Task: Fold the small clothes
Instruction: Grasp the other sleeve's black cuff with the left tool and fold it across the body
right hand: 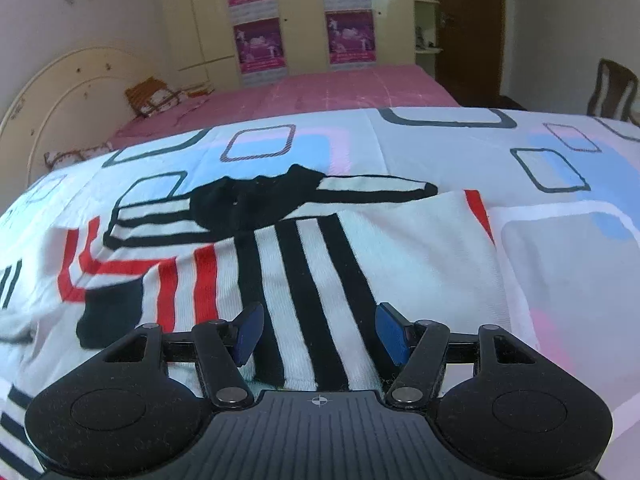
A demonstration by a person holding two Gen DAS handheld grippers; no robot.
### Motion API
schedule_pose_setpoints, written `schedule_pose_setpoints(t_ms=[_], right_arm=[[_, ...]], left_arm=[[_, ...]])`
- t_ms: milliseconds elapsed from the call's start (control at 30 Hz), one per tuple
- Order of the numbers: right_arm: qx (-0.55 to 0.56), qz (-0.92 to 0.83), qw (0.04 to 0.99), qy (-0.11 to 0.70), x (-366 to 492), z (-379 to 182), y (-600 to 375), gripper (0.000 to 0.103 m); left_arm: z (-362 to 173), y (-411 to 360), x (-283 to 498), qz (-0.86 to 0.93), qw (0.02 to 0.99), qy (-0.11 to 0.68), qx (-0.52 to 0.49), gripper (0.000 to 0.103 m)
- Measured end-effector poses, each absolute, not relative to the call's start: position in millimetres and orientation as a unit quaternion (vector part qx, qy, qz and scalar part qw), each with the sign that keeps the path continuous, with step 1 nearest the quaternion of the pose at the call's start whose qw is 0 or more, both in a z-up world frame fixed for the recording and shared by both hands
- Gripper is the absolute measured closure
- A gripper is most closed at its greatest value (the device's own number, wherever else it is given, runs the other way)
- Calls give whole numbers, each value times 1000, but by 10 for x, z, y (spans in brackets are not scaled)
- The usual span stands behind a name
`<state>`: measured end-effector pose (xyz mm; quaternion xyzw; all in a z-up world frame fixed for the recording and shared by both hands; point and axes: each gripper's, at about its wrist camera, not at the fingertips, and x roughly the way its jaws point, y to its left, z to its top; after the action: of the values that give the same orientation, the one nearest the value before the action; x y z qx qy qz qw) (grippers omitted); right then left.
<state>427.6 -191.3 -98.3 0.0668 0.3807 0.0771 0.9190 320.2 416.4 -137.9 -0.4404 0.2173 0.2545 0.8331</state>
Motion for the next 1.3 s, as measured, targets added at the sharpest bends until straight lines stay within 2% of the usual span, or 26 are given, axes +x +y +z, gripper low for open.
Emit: schedule_pose_setpoints(t_ms=[33,67,100,133,267,500,767,1000,1033,1067,1100,1133,1167,1200,1233,1300], right_arm=[[68,73,918,383,4292,-989,-1920,41],[69,69,918,384,4304,-999,-1926,45],[72,69,916,389,4329,-1021,-1937,59],[76,66,912,399,4361,-1049,-1951,66],[86,50,911,401,4362,-1046,-2003,66],[93,57,913,393,4327,-977,-2105,66],[119,67,912,386,4313,-922,-2381,66],[146,73,908,385,4249,-891,-2679,66],[152,77,907,386,4241,-889,-2720,66],[159,82,905,386,4236,-886,-2759,66],[167,85,904,386,4229,-884,-2793,66],[169,84,903,386,4227,-880,-2812,61],[165,78,904,386,4231,-873,-2809,50],[159,73,908,381,4227,-860,-2800,24],[155,76,912,371,4211,-841,-2790,21],[156,101,912,367,4219,-812,-2737,21]], left_arm=[[-1392,4186,3236,250,832,226,-440,98],[-1382,4179,3244,247,834,224,-440,98],[-1339,4143,3255,237,844,214,-431,98],[-1273,4061,3262,221,857,206,-417,98],[-977,3533,3481,136,899,204,-362,98],[-691,2122,4065,7,928,245,-281,98],[-784,726,4467,-81,931,320,-157,98],[-1118,-15,4733,-114,914,374,-108,97],[-1165,-80,4755,-121,910,382,-108,89],[-1225,-148,4764,-130,903,393,-110,64],[-1235,-245,4676,-147,900,396,-110,51],[-1243,-311,4601,-160,902,387,-106,31],[-1240,-367,4538,-169,905,378,-97,22],[-1229,-409,4479,-175,906,375,-88,22],[-1213,-425,4416,-181,907,372,-78,22],[-1157,-361,4269,-188,910,363,-71,24]])
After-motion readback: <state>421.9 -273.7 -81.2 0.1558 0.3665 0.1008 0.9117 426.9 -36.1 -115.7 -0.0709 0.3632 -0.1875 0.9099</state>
